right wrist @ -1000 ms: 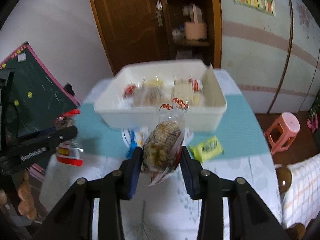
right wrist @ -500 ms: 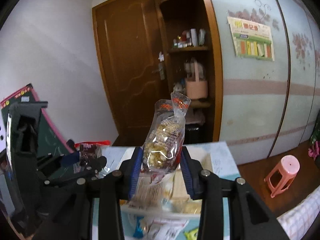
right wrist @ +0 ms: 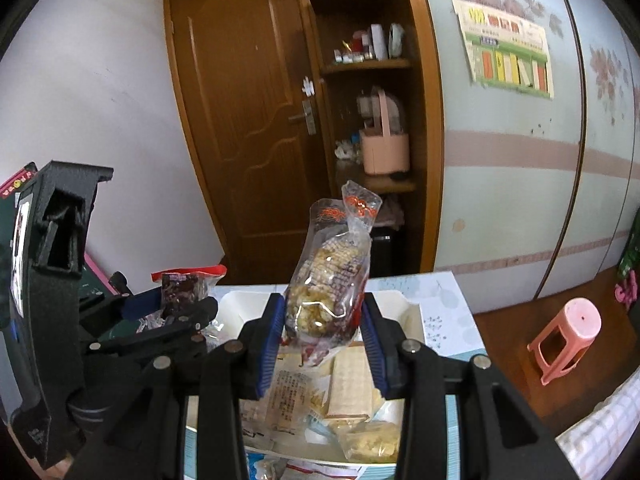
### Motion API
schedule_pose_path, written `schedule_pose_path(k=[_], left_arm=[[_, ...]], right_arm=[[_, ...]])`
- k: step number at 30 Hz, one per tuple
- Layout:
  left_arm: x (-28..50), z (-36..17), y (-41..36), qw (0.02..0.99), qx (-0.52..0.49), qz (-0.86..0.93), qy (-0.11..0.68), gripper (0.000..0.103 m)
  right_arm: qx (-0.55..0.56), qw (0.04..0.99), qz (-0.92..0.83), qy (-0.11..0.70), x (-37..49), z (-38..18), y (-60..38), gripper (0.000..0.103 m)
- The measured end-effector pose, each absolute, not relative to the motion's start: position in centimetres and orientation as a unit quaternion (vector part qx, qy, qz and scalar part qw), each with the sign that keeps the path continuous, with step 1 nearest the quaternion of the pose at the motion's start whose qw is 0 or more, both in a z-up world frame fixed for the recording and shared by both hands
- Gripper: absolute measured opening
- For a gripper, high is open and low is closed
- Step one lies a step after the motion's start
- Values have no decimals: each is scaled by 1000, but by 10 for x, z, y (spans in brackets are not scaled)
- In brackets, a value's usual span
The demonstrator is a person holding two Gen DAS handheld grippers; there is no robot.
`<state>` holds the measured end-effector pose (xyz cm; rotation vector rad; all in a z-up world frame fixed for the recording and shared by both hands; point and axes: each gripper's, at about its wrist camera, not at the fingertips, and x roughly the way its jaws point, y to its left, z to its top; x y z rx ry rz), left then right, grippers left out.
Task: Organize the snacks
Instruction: 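Lower both snacks into the tray and open both tools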
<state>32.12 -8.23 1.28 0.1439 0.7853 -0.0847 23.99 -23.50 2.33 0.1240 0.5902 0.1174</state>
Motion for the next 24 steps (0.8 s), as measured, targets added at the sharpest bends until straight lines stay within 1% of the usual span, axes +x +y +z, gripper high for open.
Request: schedule_pose_path(k=[11, 14, 15, 16, 17, 18, 19, 21, 24], left_arm=[[355, -33, -85, 905, 59, -40, 419, 42], [365, -47, -83, 899, 50, -34, 433, 45], [368, -51, -81, 898, 44, -36, 436, 51], [372, -58, -78, 895, 34, -39, 444, 79], [374, -62, -75, 893, 30, -33, 448, 100], [376, -68, -71, 892, 27, -22, 451, 103], [378, -73, -68, 890, 23, -22, 455, 102], [382, -86, -63, 880, 12, -25, 474, 102], [385, -101, -58, 869, -5, -29, 494, 102]], right_arm=[[61, 940, 56, 332, 268, -13, -231, 39], [56, 935, 56, 346, 275, -23, -229, 39], [51, 935, 52, 347, 277, -28, -228, 40], [46, 935, 47, 350, 279, -31, -228, 41], [39, 934, 38, 354, 281, -34, -228, 43], [32, 933, 26, 359, 283, -39, -228, 47], [30, 931, 17, 365, 285, -43, -230, 55], [40, 925, 22, 377, 287, -51, -234, 62], [47, 921, 24, 385, 289, -58, -237, 62]])
